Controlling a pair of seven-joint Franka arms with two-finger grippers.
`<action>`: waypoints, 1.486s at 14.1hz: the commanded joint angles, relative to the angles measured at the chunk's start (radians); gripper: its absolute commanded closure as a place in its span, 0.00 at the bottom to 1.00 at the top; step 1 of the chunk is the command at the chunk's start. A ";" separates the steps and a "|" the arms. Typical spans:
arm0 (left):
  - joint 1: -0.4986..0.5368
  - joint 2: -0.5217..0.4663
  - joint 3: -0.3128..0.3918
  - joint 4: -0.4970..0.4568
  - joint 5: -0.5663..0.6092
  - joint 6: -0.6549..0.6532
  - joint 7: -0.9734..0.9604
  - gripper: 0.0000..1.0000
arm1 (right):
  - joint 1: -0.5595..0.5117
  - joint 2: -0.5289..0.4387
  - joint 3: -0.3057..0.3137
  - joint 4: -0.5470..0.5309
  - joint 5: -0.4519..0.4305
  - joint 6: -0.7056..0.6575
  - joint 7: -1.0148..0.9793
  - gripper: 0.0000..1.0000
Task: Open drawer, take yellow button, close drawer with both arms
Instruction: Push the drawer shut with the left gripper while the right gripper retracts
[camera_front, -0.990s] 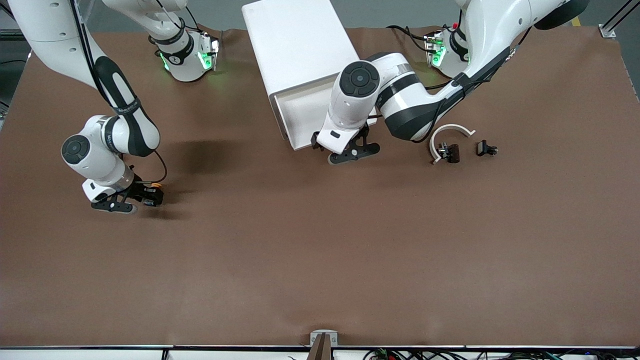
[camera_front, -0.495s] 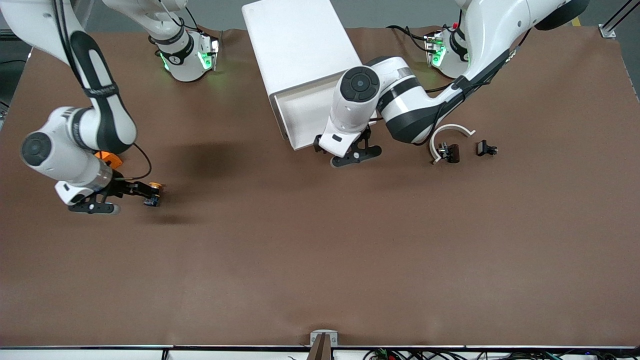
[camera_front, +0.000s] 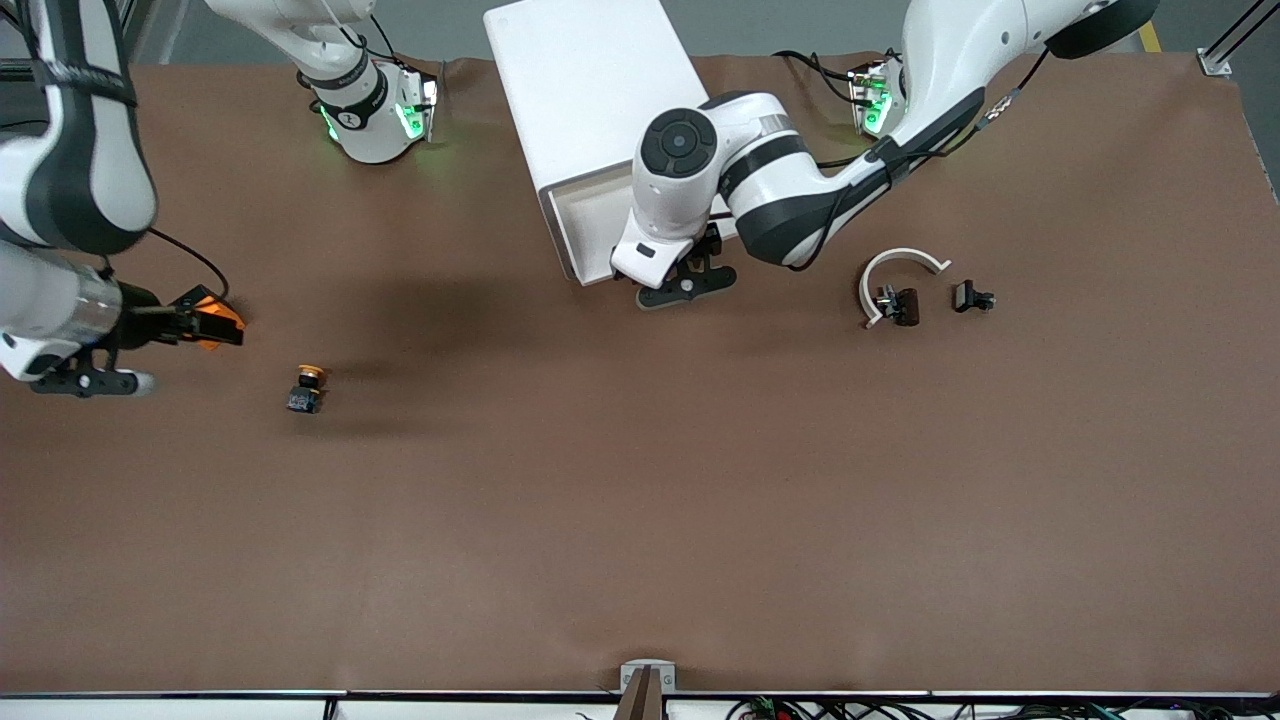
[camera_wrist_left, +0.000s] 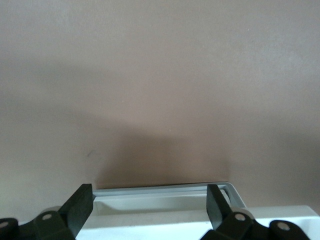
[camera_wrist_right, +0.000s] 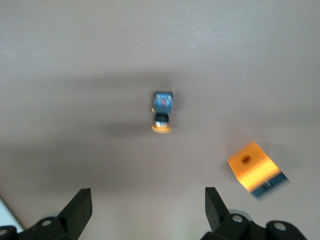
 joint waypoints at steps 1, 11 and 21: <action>-0.038 -0.006 0.005 0.000 -0.027 -0.019 -0.050 0.00 | -0.021 0.005 0.010 0.157 -0.038 -0.173 -0.019 0.00; -0.121 0.011 0.007 0.002 -0.243 -0.042 -0.089 0.00 | -0.035 -0.010 0.010 0.240 -0.050 -0.261 -0.071 0.00; -0.138 0.034 0.010 0.005 -0.363 -0.035 -0.087 0.00 | -0.009 0.005 0.014 0.459 -0.104 -0.390 -0.060 0.00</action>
